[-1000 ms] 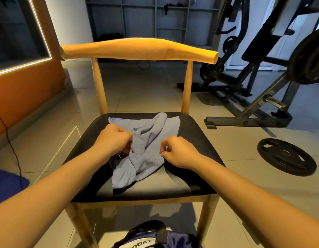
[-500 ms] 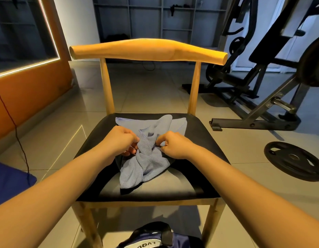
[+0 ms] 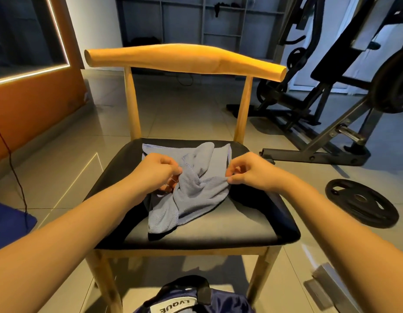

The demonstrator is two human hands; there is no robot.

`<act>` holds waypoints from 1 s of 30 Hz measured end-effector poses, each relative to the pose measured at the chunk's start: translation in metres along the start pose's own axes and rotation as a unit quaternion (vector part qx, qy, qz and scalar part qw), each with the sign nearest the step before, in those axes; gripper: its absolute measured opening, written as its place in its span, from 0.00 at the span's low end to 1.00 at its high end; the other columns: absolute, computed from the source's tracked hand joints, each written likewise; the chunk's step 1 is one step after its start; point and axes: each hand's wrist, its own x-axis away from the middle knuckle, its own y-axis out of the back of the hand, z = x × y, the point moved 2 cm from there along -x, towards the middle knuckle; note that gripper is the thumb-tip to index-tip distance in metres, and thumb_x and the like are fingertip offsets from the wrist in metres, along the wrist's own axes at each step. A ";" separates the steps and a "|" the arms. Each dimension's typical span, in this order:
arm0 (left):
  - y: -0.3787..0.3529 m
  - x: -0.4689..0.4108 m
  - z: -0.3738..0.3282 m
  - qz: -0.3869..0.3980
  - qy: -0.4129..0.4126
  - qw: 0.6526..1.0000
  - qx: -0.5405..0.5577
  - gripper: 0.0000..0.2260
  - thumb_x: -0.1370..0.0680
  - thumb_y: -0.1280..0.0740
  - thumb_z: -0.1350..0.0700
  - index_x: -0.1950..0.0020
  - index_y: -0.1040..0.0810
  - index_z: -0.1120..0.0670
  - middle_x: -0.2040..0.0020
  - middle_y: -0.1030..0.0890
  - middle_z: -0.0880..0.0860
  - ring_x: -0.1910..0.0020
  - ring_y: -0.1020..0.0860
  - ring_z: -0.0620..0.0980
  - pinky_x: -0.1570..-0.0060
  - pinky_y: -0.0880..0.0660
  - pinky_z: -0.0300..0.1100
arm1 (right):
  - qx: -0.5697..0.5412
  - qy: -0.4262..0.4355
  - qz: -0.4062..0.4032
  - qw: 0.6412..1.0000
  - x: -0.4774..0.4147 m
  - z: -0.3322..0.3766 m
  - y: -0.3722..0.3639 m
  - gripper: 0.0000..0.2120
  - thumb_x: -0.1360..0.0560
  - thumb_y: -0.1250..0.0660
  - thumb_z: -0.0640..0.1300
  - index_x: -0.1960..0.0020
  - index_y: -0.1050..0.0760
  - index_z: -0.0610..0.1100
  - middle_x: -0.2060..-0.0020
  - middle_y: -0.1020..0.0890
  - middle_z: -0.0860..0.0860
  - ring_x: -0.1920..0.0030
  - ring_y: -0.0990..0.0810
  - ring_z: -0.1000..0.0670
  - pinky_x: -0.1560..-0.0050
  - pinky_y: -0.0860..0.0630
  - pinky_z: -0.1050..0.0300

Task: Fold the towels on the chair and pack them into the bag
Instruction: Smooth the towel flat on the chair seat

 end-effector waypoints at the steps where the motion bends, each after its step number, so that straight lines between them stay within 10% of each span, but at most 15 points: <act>1: -0.003 0.000 -0.002 0.009 -0.017 1.000 0.000 0.07 0.21 0.30 0.61 0.55 0.17 0.63 0.64 0.18 0.57 0.68 0.21 0.49 0.67 0.23 0.40 | 0.013 -0.023 0.018 0.999 0.011 -0.009 0.007 0.04 0.25 0.26 0.41 0.58 0.17 0.46 0.64 0.19 0.46 0.65 0.26 0.55 0.59 0.26 0.60; 9: -0.033 0.002 -0.003 0.061 -0.090 0.993 -0.039 0.07 0.20 0.29 0.60 0.58 0.15 0.56 0.66 0.18 0.52 0.66 0.23 0.46 0.62 0.22 0.38 | -0.005 -0.022 0.013 1.000 0.023 0.012 -0.012 0.13 0.25 0.27 0.46 0.40 0.21 0.49 0.57 0.21 0.46 0.60 0.23 0.47 0.55 0.23 0.54; 18: -0.035 0.000 -0.002 0.059 -0.126 0.988 -0.073 0.06 0.21 0.31 0.61 0.55 0.14 0.58 0.58 0.14 0.57 0.60 0.19 0.49 0.53 0.20 0.45 | -0.022 -0.035 0.022 0.999 0.059 0.011 0.009 0.07 0.22 0.29 0.41 0.57 0.17 0.40 0.59 0.19 0.42 0.64 0.24 0.57 0.60 0.26 0.67; 30: -0.042 -0.020 0.002 0.040 0.005 0.997 -0.059 0.10 0.21 0.30 0.57 0.54 0.17 0.65 0.67 0.20 0.57 0.68 0.25 0.54 0.63 0.25 0.46 | 0.145 -0.048 -0.058 0.986 0.017 0.013 -0.041 0.17 0.22 0.31 0.54 0.35 0.22 0.49 0.45 0.28 0.50 0.48 0.21 0.47 0.45 0.21 0.49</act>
